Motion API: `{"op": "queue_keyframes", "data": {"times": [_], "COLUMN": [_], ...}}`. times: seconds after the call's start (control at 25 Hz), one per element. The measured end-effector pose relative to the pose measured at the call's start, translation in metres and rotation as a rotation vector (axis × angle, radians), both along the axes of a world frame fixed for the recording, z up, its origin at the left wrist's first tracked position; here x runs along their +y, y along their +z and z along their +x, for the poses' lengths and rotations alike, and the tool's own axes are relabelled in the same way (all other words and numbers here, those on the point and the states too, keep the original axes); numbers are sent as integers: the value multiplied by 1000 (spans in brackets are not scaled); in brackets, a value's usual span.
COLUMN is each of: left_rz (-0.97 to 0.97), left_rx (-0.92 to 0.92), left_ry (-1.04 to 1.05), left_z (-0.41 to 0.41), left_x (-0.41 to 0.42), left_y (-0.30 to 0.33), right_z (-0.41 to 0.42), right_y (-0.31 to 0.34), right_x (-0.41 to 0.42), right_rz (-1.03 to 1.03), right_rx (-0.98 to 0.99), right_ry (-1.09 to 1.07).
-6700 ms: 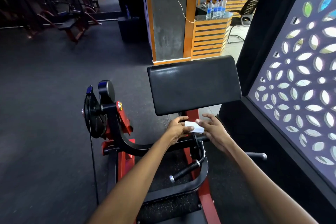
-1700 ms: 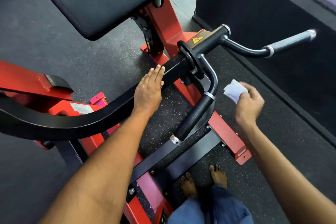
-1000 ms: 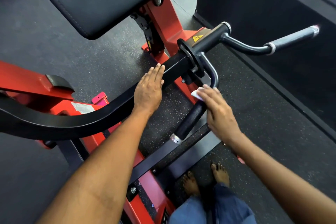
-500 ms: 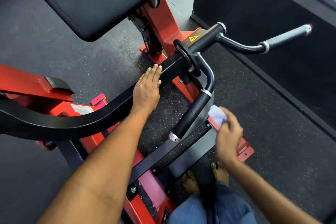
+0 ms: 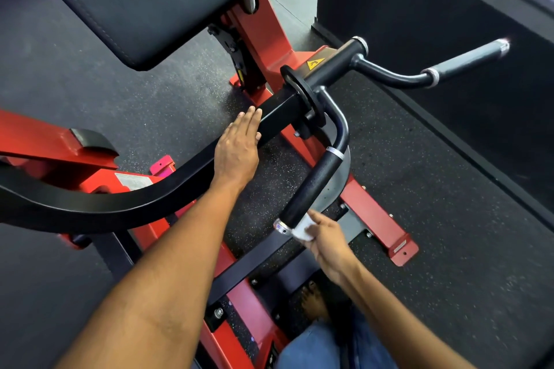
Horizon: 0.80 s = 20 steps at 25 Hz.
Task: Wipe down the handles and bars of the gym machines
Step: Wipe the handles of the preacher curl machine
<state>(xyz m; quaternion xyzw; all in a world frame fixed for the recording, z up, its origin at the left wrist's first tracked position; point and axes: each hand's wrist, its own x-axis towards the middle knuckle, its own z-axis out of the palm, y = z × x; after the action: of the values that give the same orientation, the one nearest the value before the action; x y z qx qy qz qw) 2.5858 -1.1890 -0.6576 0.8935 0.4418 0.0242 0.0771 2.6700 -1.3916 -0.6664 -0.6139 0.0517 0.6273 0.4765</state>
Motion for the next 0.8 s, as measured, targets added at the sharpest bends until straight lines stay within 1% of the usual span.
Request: {"op": "queue_keyframes", "data": {"times": [0.04, 0.08, 0.12, 0.16, 0.2, 0.24, 0.28, 0.32, 0.36, 0.4, 0.52, 0.56, 0.6, 0.64, 0.68, 0.76, 0.8], "left_rz": [1, 2, 2, 0, -1, -1, -2, -7, -13, -18, -24, -30, -32, -29, -22, -5, -2], "left_rx": [6, 10, 14, 17, 17, 17, 15, 14, 17, 21, 14, 12, 16, 23, 27, 20, 16], "left_ry": [-2, 0, 3, 5, 6, 8, 10, 13, 13, 11, 2, 2, 2, 2, 4, 11, 16], "left_z": [0, 0, 0, 0, 0, 1, 1, 2, 2, 2, 1, 1, 0, 0, 1, 1, 1], "left_x": [0, -1, -1, -1, -1, -1, -2, -2, -2, -2, -1, -1, -1, -1, -1, -1, -1], "left_y": [0, 0, 0, 0, 0, 1, 1, 2, 3, 3, 4, 4, 4, 4, 3, 1, 0], "right_z": [-1, 7, 21, 38, 58, 74, 85, 88, 84, 75, 35, 27, 26, 31, 41, 68, 80], "right_y": [3, 7, 18, 28, 36, 36, 30, 21, 10, 0, -20, -20, -15, -9, -4, 2, 1], "right_x": [-3, -4, -1, 4, 10, 16, 22, 25, 24, 20, -8, -19, -28, -32, -32, -21, -15], "right_rz": [-47, -90, -105, -35, 130, 293, 395, 439, 474, 526, 788, 867, 917, 928, 883, 667, 560], "right_rx": [-92, -268, -533, -828, -1079, -1265, -1397, -1506, -1567, -1583, -1493, -1465, -1416, -1350, -1323, -1397, -1435], "right_ry": [29, 19, -34, -80, -31, 119, 323, 512, 656, 764, 1066, 1132, 1149, 1080, 939, 610, 515]}}
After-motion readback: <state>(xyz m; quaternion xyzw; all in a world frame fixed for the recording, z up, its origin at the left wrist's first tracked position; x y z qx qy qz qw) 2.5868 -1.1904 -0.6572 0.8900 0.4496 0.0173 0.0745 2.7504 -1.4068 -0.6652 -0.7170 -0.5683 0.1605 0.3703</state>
